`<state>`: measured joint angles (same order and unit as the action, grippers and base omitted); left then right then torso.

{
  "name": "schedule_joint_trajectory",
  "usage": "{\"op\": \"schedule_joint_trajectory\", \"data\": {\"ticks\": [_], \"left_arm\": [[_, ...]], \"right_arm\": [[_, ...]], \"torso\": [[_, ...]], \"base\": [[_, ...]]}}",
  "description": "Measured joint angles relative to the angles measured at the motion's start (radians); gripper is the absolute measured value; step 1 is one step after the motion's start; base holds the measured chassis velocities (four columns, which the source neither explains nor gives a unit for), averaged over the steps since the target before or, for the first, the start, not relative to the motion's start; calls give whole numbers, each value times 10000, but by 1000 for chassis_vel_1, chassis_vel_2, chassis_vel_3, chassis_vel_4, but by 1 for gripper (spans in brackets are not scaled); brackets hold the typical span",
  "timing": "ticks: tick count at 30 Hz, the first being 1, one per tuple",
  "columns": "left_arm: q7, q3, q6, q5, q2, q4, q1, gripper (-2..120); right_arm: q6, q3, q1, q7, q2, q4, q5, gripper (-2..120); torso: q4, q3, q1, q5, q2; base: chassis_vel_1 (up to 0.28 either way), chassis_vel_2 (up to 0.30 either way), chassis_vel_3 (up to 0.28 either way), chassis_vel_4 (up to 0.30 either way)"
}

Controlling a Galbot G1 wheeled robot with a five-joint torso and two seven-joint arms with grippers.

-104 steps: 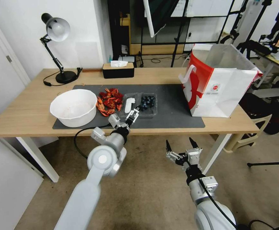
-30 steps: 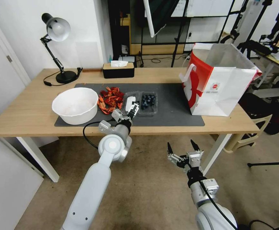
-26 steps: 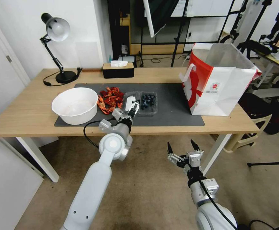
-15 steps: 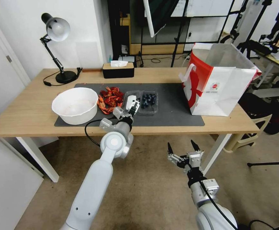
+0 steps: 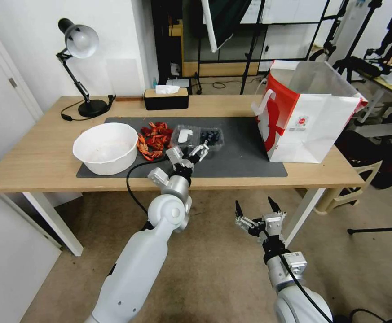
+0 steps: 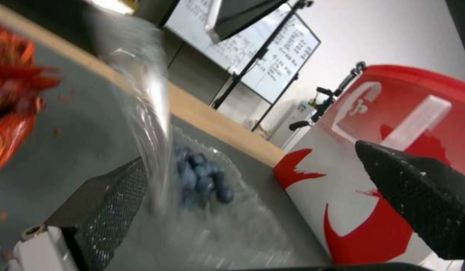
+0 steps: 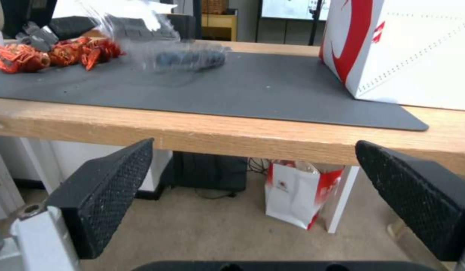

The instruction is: Close the takeout container lid, then place the container into the takeout bag.

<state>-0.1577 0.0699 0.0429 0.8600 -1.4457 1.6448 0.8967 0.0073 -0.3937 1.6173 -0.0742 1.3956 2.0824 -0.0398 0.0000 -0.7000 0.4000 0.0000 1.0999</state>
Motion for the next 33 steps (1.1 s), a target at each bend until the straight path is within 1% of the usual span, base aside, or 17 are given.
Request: {"op": "schedule_joint_trajectory", "data": {"ticks": [1,2,5,6,7,8,14,23,25,26,30,31,33], "left_arm": [[104,-21,65,-224,5,-58,0,100],[104,-21,65,-224,5,-58,0,100],[496,-106,308,-1012,37,-277,-7,100],[496,-106,308,-1012,37,-277,-7,100],[743,-152,514,-1497,41,-443,-67,100],[870,-175,608,-1659,37,-510,-103,100],[1098,-232,867,-1750,-50,-636,-255,100],[1318,-394,954,-1382,-103,-790,-672,100],[1402,-600,796,-921,-49,-801,-807,100],[1402,-600,796,-921,-49,-801,-807,100],[1551,-921,222,337,-49,-815,-1163,100],[1551,-921,222,337,-49,-815,-1163,100],[1551,-999,-48,899,-86,-850,-1316,100]], "right_arm": [[4,-5,5,0,-3,1,0,100],[4,-5,5,0,-3,1,0,100],[42,-38,28,0,-15,2,10,100],[42,-38,28,0,-15,2,10,100],[65,-46,34,0,-16,2,17,100],[82,-50,37,-1,-16,2,31,100],[141,-68,65,-4,3,-13,81,100],[176,-85,53,-16,32,-39,129,100],[176,-86,47,-18,39,-40,142,100],[176,-86,47,-18,39,-40,142,100],[164,-97,66,-26,56,-39,173,100],[164,-97,66,-26,56,-39,173,100],[159,-102,81,-31,57,-40,175,100]], "torso": [[0,0,0,0,0],[0,0,0,0,0],[0,0,-1,0,1],[0,0,-1,0,1],[0,0,-1,1,2],[0,0,0,0,2],[-1,0,0,0,1],[0,0,0,0,2],[0,0,0,0,1],[0,0,0,0,1],[0,0,0,0,1],[0,0,0,0,1],[-1,0,0,0,2]], "base": [[0,0,0,0],[0,0,0,0],[0,0,0,0],[0,0,0,0],[0,0,0,0],[0,0,0,0],[0,0,0,0],[0,0,0,0],[0,0,0,0],[0,0,0,0],[0,0,0,0],[0,0,0,0],[0,0,0,0]]}}
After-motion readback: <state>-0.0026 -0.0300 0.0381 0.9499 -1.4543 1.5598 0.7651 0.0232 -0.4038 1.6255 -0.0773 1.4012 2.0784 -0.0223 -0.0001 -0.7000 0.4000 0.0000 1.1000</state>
